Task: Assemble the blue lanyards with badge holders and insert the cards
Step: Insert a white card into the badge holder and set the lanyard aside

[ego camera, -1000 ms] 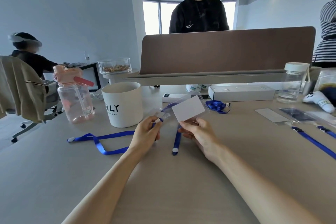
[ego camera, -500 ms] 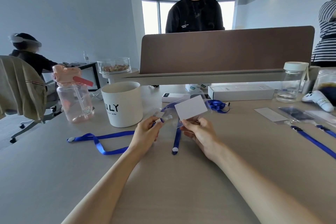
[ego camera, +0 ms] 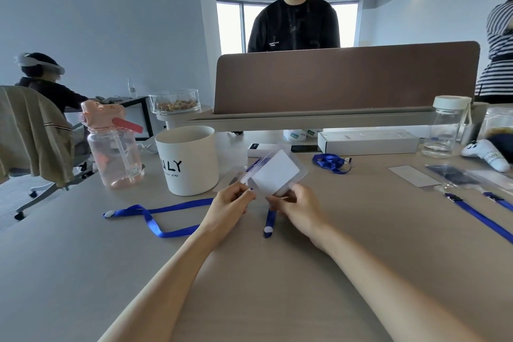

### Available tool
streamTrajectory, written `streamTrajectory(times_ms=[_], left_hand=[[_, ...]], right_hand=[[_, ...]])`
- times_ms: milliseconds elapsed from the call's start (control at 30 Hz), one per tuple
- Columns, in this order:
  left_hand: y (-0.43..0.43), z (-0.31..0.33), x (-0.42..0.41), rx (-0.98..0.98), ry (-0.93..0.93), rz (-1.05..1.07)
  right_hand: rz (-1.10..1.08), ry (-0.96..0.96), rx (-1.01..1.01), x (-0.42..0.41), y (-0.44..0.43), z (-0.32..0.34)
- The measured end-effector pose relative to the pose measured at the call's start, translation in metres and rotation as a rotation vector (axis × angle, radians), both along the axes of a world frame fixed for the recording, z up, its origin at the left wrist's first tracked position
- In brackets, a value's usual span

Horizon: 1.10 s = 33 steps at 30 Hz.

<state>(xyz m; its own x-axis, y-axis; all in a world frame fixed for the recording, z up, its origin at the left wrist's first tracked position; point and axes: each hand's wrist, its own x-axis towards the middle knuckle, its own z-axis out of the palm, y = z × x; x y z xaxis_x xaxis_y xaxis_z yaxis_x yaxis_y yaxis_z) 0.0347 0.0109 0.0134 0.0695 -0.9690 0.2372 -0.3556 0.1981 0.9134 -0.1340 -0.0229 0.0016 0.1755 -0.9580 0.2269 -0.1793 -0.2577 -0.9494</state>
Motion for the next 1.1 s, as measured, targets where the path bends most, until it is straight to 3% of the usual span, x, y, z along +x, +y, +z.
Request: streamTrajectory(times_ms=[300, 667, 1100], left_hand=[[-0.0073, -0.0078, 0.0048, 0.011, -0.057, 0.039], [-0.0070, -0.0066, 0.0045, -0.008, -0.079, 0.153], [-0.0054, -0.0050, 0.0029, -0.024, 0.054, 0.143]], right_hand=[[-0.028, 0.183, -0.085, -0.0004, 0.0028, 0.0014], [0.011, 0.081, -0.063, -0.0008, 0.0073, 0.0041], [-0.002, 0.052, 0.018, 0.0003, 0.0076, 0.0051]])
